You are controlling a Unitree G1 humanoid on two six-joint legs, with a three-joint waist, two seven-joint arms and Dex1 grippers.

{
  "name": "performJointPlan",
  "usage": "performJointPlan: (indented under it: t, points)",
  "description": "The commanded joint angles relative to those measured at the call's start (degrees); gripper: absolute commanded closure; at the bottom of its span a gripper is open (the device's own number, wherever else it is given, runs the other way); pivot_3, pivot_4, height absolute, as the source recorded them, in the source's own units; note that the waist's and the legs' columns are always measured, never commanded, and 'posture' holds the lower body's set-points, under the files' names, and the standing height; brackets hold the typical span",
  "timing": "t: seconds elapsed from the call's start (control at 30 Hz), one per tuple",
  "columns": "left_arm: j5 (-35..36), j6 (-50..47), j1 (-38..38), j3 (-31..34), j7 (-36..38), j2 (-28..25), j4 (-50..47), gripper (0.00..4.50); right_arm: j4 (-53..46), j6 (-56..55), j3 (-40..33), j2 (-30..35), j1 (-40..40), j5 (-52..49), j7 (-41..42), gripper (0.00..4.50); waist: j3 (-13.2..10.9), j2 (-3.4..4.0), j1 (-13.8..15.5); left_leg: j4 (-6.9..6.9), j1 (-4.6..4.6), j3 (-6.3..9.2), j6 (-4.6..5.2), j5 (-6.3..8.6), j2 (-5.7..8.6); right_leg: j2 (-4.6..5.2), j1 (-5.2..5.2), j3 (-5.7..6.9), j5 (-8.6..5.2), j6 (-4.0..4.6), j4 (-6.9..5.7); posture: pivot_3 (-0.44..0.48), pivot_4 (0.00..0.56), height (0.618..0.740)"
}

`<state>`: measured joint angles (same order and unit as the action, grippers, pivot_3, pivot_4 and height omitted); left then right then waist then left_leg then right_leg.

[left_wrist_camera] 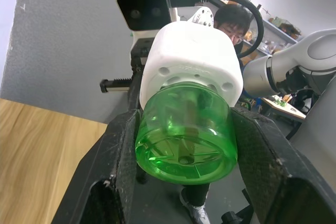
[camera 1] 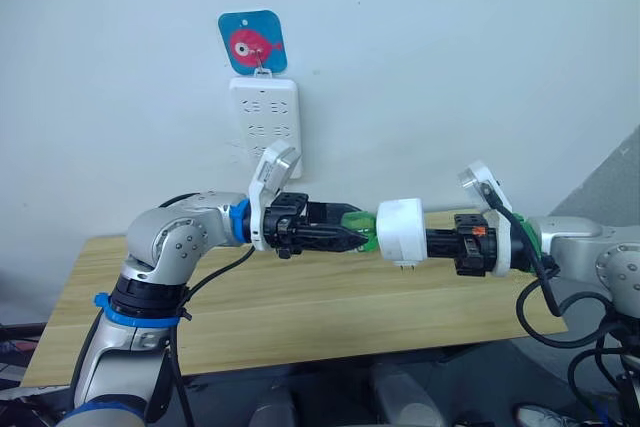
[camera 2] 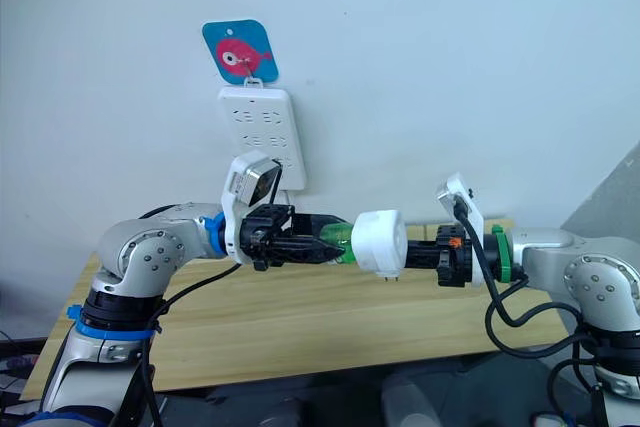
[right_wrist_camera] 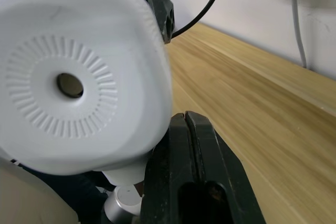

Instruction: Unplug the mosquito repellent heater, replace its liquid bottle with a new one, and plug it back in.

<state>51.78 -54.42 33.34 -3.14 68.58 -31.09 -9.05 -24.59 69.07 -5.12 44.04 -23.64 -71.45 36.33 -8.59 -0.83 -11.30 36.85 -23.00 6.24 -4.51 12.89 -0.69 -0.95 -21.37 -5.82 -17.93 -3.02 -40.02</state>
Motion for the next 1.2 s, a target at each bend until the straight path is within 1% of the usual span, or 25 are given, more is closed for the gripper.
performJointPlan:
  t: [0.03, 0.33, 0.57, 0.77, 1.0, 1.1, 1.2]
  points:
    - [-2.5, 2.5, 0.6, 0.4, -2.8, 0.9, 0.9, 2.16, -4.3, 0.0, -1.3, -0.4, -0.8, -5.7, 0.4, 4.50, 0.0, 0.00, 0.0, 0.00, 0.00, 0.00, 0.00, 0.00, 0.00, 0.00, 0.00, 0.00, 0.00, 0.00, 0.00, -0.222, 0.063, 0.733]
    - [-3.9, 5.3, 1.0, 0.4, -4.4, 2.2, 2.0, 2.16, -4.6, 1.1, -1.5, 0.5, -0.4, -10.4, -1.9, 4.50, 0.0, 0.00, 0.0, 0.00, 0.00, -0.01, 0.00, 0.00, 0.00, 0.00, 0.00, -0.01, 0.00, 0.00, 0.01, -0.225, 0.065, 0.733]
    - [-3.6, 5.6, 0.7, 0.2, -4.5, 2.0, 1.6, 2.16, -4.5, 0.1, -1.3, -0.1, -0.1, -10.2, -3.4, 4.50, 0.0, 0.00, 0.0, 0.00, -0.01, -0.01, 0.00, 0.00, 0.00, 0.00, 0.00, -0.01, 0.00, 0.00, 0.01, -0.224, 0.066, 0.733]
    - [-2.9, 4.8, 0.3, 0.5, -4.8, 1.7, 1.4, 2.16, -4.4, -1.9, -0.8, -0.3, 0.3, -5.3, -2.9, 4.50, 0.0, 0.00, 0.0, -0.01, -0.01, -0.01, 0.00, 0.00, 0.00, 0.00, 0.00, -0.01, 0.00, 0.00, 0.01, -0.224, 0.068, 0.733]
    - [-2.0, 4.2, 0.3, 0.9, -5.4, 1.6, 1.4, 2.16, -4.2, -6.5, 1.4, 0.9, 1.3, 4.8, 0.8, 4.50, 0.0, 0.00, 0.0, -0.01, 0.00, -0.02, 0.00, 0.00, 0.00, 0.00, -0.01, -0.01, 0.00, 0.00, 0.02, -0.224, 0.070, 0.733]
    - [-2.1, 4.1, 0.2, 1.1, -5.5, 1.7, 1.4, 2.16, -3.4, -9.7, 3.1, 3.0, 2.5, 11.1, 4.2, 4.50, 0.0, 0.00, 0.1, -0.01, 0.00, -0.01, 0.00, 0.00, 0.01, 0.00, -0.01, -0.01, 0.00, -0.01, 0.02, -0.223, 0.070, 0.733]
    - [-2.2, 4.2, 0.0, 1.4, -5.5, 1.7, 1.4, 2.16, -2.0, -11.8, 3.6, 4.2, 3.7, 14.5, 6.8, 4.50, 0.0, 0.00, 0.1, -0.01, 0.00, -0.02, 0.00, 0.00, 0.01, 0.00, -0.01, -0.01, 0.00, -0.01, 0.03, -0.222, 0.070, 0.733]
